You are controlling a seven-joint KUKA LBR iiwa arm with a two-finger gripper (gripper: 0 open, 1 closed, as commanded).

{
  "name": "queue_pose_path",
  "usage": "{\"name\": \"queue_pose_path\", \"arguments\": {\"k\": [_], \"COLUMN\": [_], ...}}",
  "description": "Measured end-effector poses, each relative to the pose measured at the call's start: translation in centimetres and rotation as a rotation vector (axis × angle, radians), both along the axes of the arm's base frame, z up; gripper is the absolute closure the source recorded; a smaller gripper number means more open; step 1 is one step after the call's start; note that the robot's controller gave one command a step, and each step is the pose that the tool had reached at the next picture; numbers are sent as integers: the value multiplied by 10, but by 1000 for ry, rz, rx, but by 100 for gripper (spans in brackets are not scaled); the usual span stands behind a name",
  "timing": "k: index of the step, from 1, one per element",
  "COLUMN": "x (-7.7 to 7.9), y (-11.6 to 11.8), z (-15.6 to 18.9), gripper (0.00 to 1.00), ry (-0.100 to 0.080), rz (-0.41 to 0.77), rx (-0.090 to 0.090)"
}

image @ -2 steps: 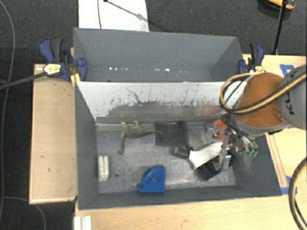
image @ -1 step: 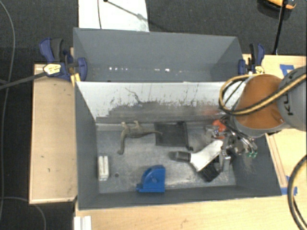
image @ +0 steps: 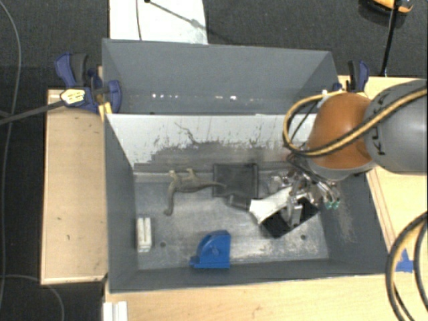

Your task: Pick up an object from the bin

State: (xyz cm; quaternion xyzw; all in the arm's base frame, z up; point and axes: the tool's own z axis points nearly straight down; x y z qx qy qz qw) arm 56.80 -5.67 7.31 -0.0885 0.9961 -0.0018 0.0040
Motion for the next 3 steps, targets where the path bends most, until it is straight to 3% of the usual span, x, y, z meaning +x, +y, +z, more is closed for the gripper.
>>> {"name": "queue_pose_path", "arguments": {"k": [3], "x": [0], "y": [0], "z": [0], "gripper": [100], "ry": [0], "rz": [8], "rx": [0]}}
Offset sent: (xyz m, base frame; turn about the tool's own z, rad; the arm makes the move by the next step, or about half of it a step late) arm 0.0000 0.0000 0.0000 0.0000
